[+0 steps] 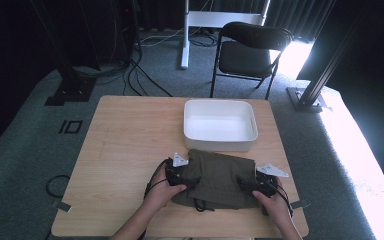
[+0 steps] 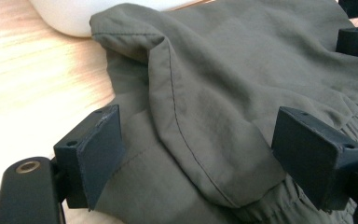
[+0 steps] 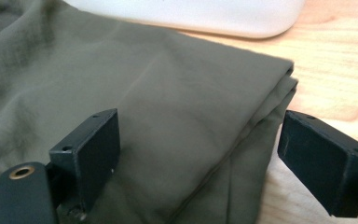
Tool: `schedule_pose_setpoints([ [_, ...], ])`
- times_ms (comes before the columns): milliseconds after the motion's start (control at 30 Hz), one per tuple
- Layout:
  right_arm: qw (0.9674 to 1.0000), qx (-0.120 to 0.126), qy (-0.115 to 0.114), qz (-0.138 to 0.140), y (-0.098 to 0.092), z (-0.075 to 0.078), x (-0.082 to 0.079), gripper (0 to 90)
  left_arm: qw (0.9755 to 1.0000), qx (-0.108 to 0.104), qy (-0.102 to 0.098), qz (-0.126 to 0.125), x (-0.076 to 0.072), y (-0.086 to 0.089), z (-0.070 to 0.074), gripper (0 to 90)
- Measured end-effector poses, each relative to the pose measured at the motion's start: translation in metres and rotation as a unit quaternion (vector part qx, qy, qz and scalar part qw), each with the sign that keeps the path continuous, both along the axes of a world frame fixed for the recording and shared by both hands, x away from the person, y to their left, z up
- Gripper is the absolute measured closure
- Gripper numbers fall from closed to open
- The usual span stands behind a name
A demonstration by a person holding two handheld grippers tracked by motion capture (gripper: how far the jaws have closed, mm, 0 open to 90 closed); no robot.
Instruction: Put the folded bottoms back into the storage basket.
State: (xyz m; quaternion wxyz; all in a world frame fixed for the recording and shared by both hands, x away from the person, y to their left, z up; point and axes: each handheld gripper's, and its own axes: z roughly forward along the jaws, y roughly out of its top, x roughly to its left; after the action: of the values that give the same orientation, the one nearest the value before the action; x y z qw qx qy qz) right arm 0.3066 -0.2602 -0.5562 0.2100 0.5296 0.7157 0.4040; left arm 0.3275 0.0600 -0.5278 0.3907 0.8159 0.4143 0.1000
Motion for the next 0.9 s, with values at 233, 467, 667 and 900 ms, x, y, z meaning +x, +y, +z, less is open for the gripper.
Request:
schedule_pose_setpoints([
  [233,0.9997,-0.010,0.017,0.014,0.006,-0.004,0.002,13.4,0.9999,-0.007,0.013,0.002,-0.002,0.001,-0.007,18.0],
  [467,0.9988,-0.034,0.032,0.019,0.010,-0.005,0.003,13.1,0.9993,-0.021,0.025,0.018,0.000,-0.001,-0.017,16.5],
  [667,0.9988,-0.036,0.032,0.013,0.011,-0.005,0.003,13.2,0.9993,-0.026,0.018,0.023,0.000,-0.003,-0.023,16.5],
  [900,0.9986,-0.042,0.032,0.009,0.014,-0.005,0.005,14.0,0.9994,-0.019,0.004,0.029,-0.001,-0.007,-0.025,16.5],
])
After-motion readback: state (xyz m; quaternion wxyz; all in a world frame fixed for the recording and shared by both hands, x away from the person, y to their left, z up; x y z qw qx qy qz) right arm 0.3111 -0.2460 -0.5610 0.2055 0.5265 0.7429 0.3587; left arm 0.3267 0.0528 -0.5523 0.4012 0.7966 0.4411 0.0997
